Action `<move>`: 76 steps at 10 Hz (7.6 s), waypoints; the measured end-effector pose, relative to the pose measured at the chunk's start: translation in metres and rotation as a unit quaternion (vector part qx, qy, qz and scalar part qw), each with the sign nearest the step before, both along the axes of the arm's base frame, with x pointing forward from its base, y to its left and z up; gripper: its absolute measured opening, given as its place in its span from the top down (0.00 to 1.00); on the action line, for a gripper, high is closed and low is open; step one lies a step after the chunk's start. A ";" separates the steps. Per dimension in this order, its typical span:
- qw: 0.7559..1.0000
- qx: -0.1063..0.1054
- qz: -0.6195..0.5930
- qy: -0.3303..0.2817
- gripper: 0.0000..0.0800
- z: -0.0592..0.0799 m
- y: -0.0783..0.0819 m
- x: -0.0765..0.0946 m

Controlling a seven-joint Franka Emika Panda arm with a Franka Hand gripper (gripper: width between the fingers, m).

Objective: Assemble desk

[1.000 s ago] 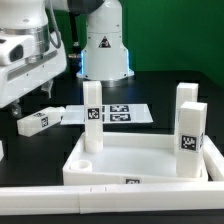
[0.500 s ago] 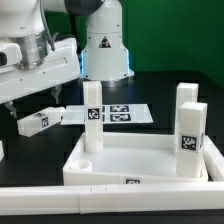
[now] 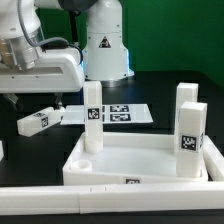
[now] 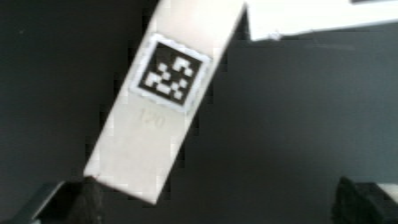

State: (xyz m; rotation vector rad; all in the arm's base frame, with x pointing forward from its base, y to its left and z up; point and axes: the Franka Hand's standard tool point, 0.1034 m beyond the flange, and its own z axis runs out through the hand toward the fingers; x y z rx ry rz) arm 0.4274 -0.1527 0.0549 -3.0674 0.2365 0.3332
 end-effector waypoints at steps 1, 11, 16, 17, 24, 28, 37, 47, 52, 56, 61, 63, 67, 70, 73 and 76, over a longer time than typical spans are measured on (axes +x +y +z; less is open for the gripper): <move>0.999 -0.002 -0.037 0.003 0.19 -0.001 0.005 -0.002; 0.952 0.117 -0.238 0.155 0.19 -0.009 -0.004 -0.022; 0.891 0.199 -0.233 0.336 0.19 -0.031 -0.024 -0.030; 0.887 0.205 -0.226 0.347 0.19 -0.033 -0.024 -0.028; 0.875 0.214 -0.229 0.370 0.36 -0.051 -0.022 -0.033; 0.881 0.212 -0.223 0.361 0.64 -0.044 -0.021 -0.026; 0.981 0.124 -0.141 0.049 0.64 0.081 -0.004 0.089; 0.941 -0.040 -0.090 -0.323 0.64 0.113 0.094 0.177; 0.935 -0.067 -0.038 -0.346 0.64 0.092 0.093 0.182; 0.941 -0.069 -0.056 -0.327 0.64 0.071 0.082 0.169; 0.941 -0.069 -0.056 -0.325 0.64 0.065 0.084 0.173; 0.942 -0.069 -0.055 -0.325 0.64 0.065 0.085 0.173; 0.943 -0.067 -0.052 -0.321 0.64 0.058 0.090 0.171; 0.944 -0.066 -0.055 -0.318 0.64 0.054 0.092 0.171; 0.944 -0.068 -0.056 -0.317 0.64 0.047 0.094 0.171; 0.946 -0.066 -0.055 -0.312 0.61 0.046 0.095 0.170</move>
Offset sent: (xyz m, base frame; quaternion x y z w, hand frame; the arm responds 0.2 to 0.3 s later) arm 0.0024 -0.0120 -0.0052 0.1095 -0.0711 0.3680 0.9206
